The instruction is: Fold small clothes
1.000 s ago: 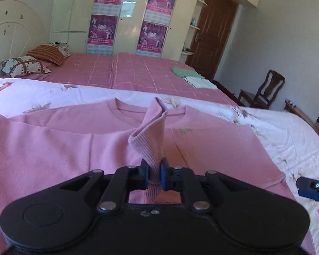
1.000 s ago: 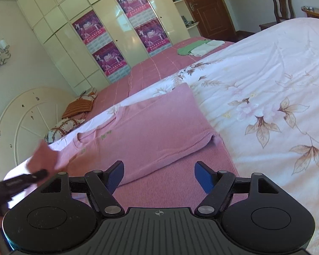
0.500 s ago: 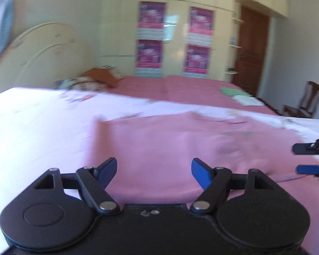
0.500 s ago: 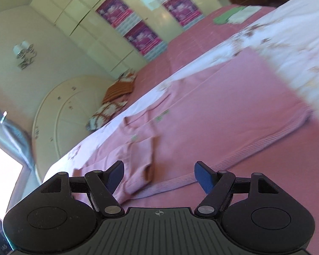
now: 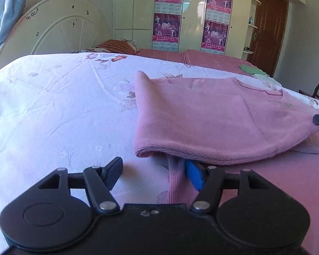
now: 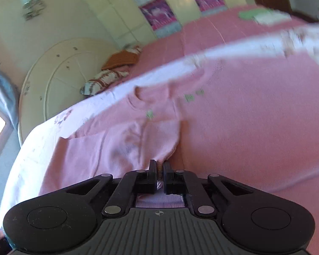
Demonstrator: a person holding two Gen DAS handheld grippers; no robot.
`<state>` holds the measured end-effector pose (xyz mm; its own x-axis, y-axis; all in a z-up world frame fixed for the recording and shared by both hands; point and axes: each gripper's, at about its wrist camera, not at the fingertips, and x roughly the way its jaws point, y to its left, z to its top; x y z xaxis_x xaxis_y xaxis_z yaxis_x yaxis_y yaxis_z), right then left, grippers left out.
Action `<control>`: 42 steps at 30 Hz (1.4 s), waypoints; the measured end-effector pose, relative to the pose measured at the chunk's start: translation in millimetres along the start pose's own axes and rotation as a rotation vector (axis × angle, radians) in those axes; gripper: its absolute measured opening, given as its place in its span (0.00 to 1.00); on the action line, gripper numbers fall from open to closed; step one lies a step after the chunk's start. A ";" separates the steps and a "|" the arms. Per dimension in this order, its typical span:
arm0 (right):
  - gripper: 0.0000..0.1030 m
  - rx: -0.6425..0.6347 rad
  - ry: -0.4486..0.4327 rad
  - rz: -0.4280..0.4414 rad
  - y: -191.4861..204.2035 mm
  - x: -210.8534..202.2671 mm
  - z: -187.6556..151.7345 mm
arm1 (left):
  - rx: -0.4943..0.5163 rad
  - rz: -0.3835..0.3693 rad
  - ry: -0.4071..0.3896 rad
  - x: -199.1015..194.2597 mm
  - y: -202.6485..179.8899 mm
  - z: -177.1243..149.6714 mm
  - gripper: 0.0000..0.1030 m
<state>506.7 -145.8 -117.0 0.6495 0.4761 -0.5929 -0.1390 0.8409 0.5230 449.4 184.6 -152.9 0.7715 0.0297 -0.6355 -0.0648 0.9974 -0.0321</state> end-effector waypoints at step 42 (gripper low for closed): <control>0.05 0.162 -0.048 -0.166 -70.7 -22.7 1.9 | -0.055 -0.280 0.037 41.8 -9.2 40.5 0.61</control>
<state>503.2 -216.5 -139.4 0.6887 0.3187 -0.6512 0.0923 0.8524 0.5147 507.8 179.3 -147.9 0.7404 -0.2498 -0.6240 0.1122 0.9613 -0.2518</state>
